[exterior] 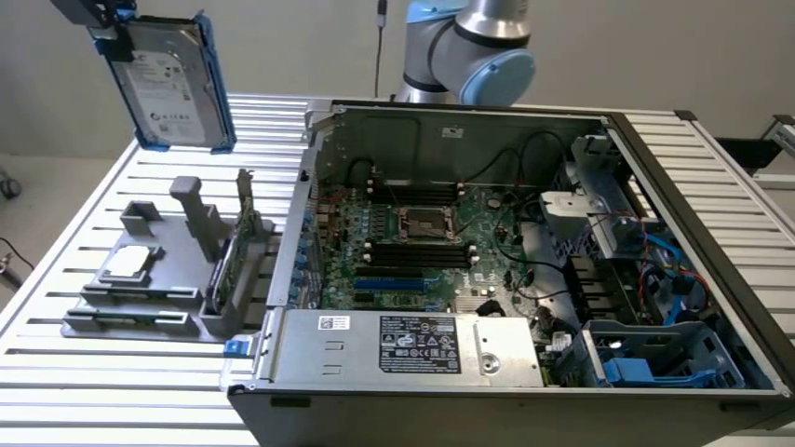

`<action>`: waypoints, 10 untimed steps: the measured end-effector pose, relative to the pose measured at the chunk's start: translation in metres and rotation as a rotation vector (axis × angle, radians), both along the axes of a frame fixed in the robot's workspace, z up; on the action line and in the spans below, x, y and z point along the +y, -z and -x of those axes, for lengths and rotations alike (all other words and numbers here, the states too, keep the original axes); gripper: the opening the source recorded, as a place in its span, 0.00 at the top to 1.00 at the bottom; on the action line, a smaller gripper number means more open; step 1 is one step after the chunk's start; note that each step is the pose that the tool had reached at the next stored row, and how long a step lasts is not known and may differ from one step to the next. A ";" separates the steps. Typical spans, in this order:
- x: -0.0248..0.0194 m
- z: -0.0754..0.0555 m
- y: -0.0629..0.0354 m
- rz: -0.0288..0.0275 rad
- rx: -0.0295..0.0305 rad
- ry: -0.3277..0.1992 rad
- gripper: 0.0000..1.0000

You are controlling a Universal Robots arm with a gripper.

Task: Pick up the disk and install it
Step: 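Pick up the disk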

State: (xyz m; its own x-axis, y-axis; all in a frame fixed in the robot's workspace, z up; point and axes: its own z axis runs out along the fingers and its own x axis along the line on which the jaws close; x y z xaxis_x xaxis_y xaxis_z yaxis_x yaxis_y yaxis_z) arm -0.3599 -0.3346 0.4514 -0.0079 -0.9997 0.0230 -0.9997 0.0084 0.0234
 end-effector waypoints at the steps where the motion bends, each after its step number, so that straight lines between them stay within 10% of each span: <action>1: -0.0006 -0.005 -0.0045 0.0000 0.0009 0.000 0.67; 10: -0.0055 -0.045 -0.0330 -0.0015 0.0103 0.000 0.67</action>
